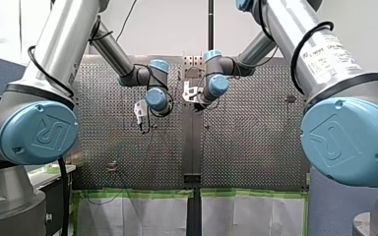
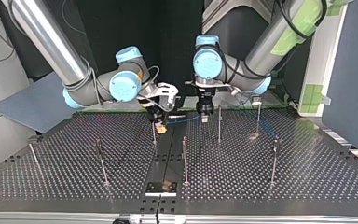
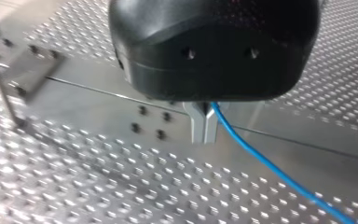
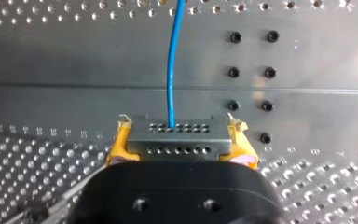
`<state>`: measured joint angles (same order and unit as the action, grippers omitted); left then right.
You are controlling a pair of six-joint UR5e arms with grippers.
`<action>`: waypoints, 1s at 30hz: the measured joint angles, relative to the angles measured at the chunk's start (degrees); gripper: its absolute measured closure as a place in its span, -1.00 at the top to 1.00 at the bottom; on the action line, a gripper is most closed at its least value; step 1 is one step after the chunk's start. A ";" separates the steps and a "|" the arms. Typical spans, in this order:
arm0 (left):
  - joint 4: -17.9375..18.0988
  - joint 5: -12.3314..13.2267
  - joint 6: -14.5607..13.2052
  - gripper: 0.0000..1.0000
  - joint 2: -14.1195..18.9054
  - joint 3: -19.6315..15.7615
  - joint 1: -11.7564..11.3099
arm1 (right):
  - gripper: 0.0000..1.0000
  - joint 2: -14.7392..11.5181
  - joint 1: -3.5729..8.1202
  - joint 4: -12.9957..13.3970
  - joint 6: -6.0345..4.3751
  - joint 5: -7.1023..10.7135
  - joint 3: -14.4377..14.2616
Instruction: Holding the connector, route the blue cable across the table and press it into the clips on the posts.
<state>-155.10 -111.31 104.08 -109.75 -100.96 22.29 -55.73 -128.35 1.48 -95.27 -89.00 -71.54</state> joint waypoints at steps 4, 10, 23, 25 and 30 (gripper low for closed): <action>-0.62 0.06 -0.35 -1.00 1.93 -0.01 0.45 | -1.00 -1.75 -0.10 -0.28 1.03 0.02 -1.71; -2.21 0.09 -1.06 -1.00 4.87 -0.01 1.30 | -1.00 -4.52 -0.27 -0.35 1.52 -0.06 -3.73; -5.05 -0.22 -1.73 -1.00 10.45 -0.01 2.61 | -1.00 -10.98 -0.21 -1.52 1.15 -0.24 -4.01; -5.14 -0.24 -1.75 -1.00 11.48 -0.01 2.61 | -1.00 -12.11 -0.23 -1.82 1.19 -0.27 -4.01; -5.09 -0.26 -1.64 -1.00 13.99 -0.01 2.24 | -1.00 -14.27 -0.09 -2.13 1.26 -0.31 -4.02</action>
<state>-160.18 -111.56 102.43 -95.76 -100.97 24.53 -70.00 -128.44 -0.64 -94.01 -89.31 -75.56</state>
